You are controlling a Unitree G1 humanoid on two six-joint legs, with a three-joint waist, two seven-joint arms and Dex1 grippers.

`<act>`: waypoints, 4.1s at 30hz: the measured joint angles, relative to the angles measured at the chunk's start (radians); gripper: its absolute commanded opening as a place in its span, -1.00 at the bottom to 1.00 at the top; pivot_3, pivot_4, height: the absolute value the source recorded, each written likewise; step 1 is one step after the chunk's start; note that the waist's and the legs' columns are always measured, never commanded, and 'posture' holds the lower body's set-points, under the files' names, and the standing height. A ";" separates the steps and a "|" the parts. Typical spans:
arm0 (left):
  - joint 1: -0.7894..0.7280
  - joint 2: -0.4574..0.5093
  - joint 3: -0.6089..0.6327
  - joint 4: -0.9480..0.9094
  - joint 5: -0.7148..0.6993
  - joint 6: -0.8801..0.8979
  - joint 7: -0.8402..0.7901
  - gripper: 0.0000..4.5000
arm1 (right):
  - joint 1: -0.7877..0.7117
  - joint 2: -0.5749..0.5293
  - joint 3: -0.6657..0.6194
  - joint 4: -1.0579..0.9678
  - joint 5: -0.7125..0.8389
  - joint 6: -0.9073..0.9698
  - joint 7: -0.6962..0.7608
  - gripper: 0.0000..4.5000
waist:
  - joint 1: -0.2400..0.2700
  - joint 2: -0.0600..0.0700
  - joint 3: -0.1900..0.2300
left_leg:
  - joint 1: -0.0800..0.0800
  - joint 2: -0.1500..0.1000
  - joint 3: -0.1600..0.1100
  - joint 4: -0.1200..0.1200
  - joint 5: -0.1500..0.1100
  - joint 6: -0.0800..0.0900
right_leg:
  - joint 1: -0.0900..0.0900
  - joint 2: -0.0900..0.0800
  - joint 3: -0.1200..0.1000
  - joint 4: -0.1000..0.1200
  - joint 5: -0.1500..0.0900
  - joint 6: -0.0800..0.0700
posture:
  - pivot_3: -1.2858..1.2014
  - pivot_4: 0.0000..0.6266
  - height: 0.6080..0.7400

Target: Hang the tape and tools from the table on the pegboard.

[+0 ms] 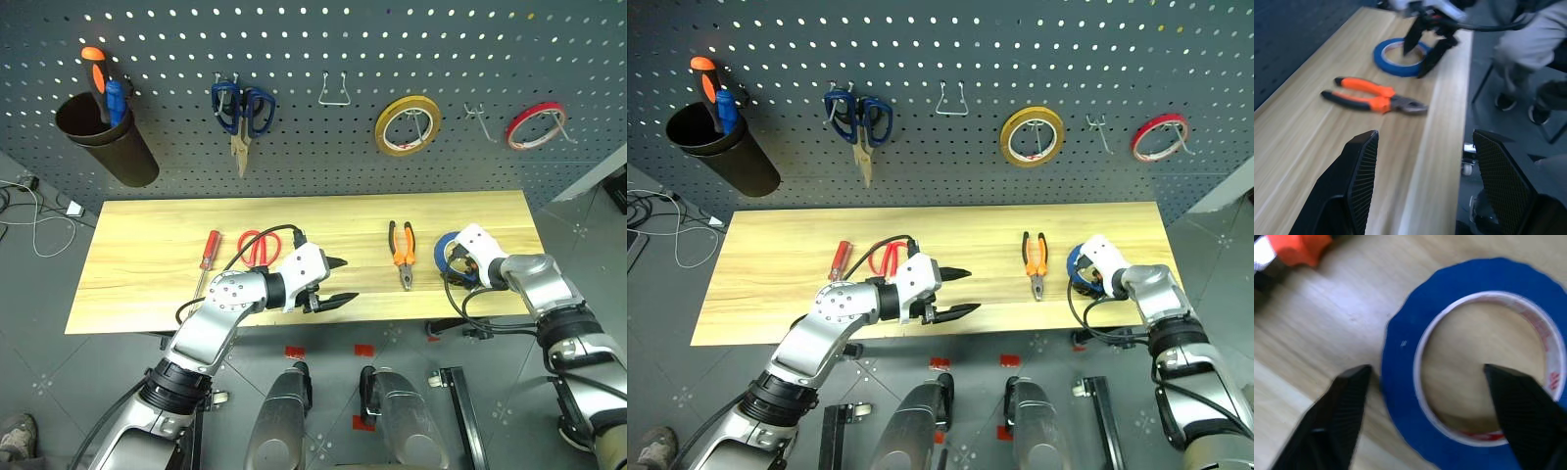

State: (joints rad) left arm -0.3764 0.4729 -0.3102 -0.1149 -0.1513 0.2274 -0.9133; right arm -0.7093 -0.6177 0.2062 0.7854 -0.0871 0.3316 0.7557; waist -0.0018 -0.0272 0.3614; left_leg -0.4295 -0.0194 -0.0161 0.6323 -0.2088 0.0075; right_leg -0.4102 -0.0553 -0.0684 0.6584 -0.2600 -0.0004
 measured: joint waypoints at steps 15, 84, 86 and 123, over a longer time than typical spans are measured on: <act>-0.001 -0.088 0.012 -0.011 -0.031 -0.039 -0.003 0.44 | 0.291 -0.105 -0.079 -0.421 -0.055 0.000 -0.096 -0.70 | 0.021 0.004 0.001 | -0.005 -0.001 -0.003 0.009 0.000 0.000 | 0.000 -0.001 -0.001 0.001 0.002 0.005 | 0.02 0.14 1.00; 0.104 0.177 0.140 0.087 0.038 -0.163 -0.079 0.44 | -0.116 0.564 -0.330 -0.248 0.080 0.606 -0.749 0.58 | -0.028 0.006 0.001 | -0.007 0.000 0.004 0.008 -0.002 -0.001 | -0.010 -0.001 0.005 0.007 0.004 0.006 | 0.03 0.17 1.00; 0.104 0.165 0.140 0.090 0.038 -0.166 -0.075 0.44 | -0.120 0.554 -0.320 -0.231 0.079 0.580 -0.735 0.27 | -0.028 0.006 0.001 | -0.007 0.000 0.004 0.008 -0.002 -0.001 | -0.010 0.000 0.005 0.007 0.004 0.006 | 0.03 0.15 1.00; -0.043 0.086 0.432 -0.175 -0.272 0.274 0.336 0.44 | -0.477 0.627 -0.048 -0.408 -0.041 -0.286 -0.768 0.11 | 0.002 0.003 -0.001 | -0.010 0.000 0.002 0.007 0.003 -0.009 | -0.012 0.001 0.002 0.006 0.004 0.006 | 0.11 0.07 1.00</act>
State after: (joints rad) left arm -0.4199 0.5584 0.1219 -0.2895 -0.4230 0.5017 -0.5775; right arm -1.1866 0.0090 0.1581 0.3776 -0.1283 0.0459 -0.0127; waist 0.0001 -0.0244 0.3604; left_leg -0.4393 -0.0194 -0.0140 0.6395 -0.2060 -0.0016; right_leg -0.4225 -0.0547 -0.0660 0.6643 -0.2560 0.0058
